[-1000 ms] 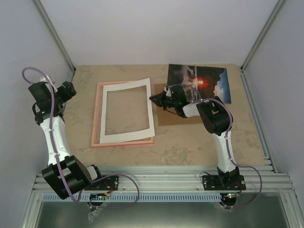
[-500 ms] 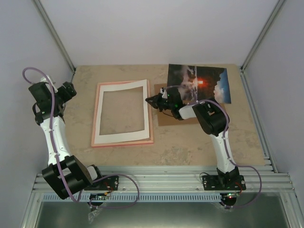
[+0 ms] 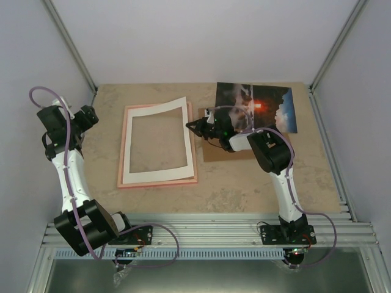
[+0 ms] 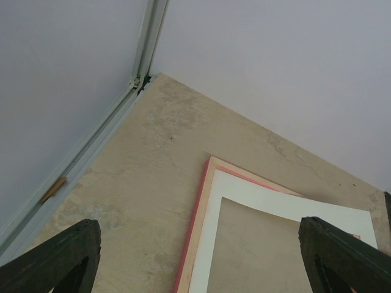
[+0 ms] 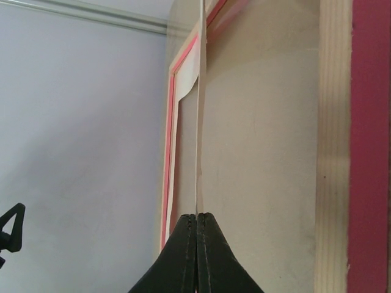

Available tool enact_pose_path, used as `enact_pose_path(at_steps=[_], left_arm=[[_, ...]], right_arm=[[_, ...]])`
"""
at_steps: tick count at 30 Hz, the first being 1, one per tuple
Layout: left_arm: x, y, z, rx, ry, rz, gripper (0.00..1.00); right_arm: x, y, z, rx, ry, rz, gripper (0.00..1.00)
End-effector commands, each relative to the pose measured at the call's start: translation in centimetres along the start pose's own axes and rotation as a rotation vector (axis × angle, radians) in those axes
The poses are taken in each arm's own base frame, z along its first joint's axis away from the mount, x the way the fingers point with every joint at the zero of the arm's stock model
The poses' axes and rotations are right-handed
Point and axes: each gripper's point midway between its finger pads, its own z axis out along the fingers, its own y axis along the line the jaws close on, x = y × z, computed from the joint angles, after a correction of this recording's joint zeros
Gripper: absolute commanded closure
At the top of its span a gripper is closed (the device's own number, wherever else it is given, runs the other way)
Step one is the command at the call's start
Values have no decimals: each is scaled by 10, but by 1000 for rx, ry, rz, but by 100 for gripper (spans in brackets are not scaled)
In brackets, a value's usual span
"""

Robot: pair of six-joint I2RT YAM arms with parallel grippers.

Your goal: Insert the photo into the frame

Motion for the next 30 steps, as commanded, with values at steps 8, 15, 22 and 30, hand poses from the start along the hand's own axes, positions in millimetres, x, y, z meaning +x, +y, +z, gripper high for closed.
enact_pose_path(at_steps=[8,15,22,30], left_arm=[[5,4,4,-1,8,0,10],[5,3,3,2,8,1,10],[5,3,3,1,1,2,10],[15,10,7,-38,63,55,10]], right_arm=[[11,-9,8,50,17,-28,90],[5,-8,8,149,29,-86,51],[-8,2,2,272,18,-246,24],[-2,13,-10,308,49,-361,15]])
